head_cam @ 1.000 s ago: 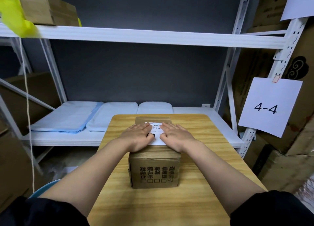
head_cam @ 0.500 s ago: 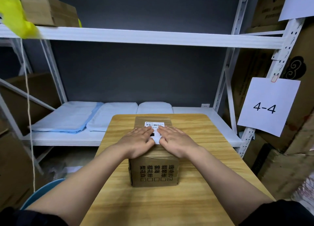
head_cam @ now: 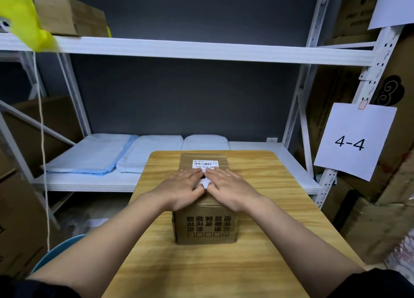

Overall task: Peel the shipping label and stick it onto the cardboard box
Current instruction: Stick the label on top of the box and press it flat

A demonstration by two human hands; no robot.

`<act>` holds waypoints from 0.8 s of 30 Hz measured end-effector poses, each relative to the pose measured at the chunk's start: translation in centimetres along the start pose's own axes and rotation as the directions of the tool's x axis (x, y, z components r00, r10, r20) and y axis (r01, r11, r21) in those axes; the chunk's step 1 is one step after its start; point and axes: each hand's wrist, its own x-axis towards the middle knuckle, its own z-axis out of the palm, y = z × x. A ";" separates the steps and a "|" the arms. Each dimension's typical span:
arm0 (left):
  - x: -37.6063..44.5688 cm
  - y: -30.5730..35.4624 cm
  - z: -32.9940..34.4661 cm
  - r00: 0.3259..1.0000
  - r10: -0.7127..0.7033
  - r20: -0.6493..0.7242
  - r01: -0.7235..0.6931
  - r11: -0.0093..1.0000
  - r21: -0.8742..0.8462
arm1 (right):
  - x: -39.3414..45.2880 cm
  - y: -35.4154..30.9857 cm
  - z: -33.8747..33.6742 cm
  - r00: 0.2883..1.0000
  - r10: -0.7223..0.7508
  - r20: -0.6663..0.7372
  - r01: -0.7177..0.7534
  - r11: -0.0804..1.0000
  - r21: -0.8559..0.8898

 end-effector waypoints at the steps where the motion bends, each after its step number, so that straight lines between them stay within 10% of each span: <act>1: 0.0 -0.2 0.1 1.000 0.005 -0.006 -0.005 1.000 0.020 | -0.1 0.0 0.1 1.000 0.004 -0.010 -0.004 1.000 -0.016; 24: 1.5 0.1 -0.4 0.999 -0.038 -0.031 0.041 0.996 0.082 | 0.4 0.4 0.0 0.989 0.139 -0.051 -0.141 0.989 -0.035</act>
